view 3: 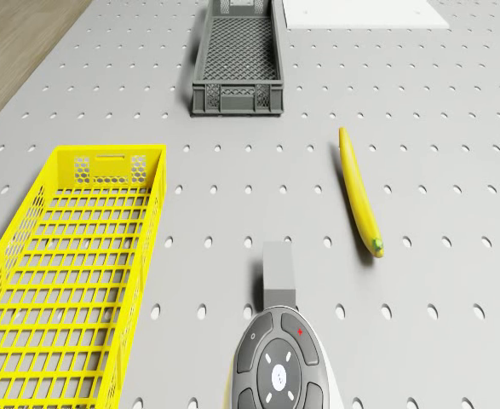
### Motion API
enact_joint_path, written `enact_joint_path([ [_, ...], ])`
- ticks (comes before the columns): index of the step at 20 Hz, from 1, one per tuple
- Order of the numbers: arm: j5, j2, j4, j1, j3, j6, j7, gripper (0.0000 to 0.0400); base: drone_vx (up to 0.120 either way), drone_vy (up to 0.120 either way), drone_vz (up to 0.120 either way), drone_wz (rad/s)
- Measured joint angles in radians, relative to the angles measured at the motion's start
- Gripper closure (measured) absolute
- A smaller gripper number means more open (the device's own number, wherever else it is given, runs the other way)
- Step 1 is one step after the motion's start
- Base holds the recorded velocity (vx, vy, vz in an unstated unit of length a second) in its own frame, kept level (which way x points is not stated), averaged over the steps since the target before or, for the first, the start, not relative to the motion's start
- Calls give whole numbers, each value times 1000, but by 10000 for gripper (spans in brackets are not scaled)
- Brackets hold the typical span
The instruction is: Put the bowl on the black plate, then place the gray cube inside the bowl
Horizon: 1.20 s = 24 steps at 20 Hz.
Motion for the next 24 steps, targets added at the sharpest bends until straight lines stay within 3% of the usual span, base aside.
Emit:
enact_joint_path([
  [3, -1, 1, 0, 1, 0, -1, -1, 0, 120, -27, 0, 0],
  [7, -1, 3, -1, 2, -1, -3, -2, 0, 120, 80, 0, 0],
  [18, -4, 7, -1, 5, -2, -7, -4, 0, 120, 0, -120, 0],
  [24, -5, 9, -1, 7, -2, -9, -5, 0, 120, -27, 0, 0],
])
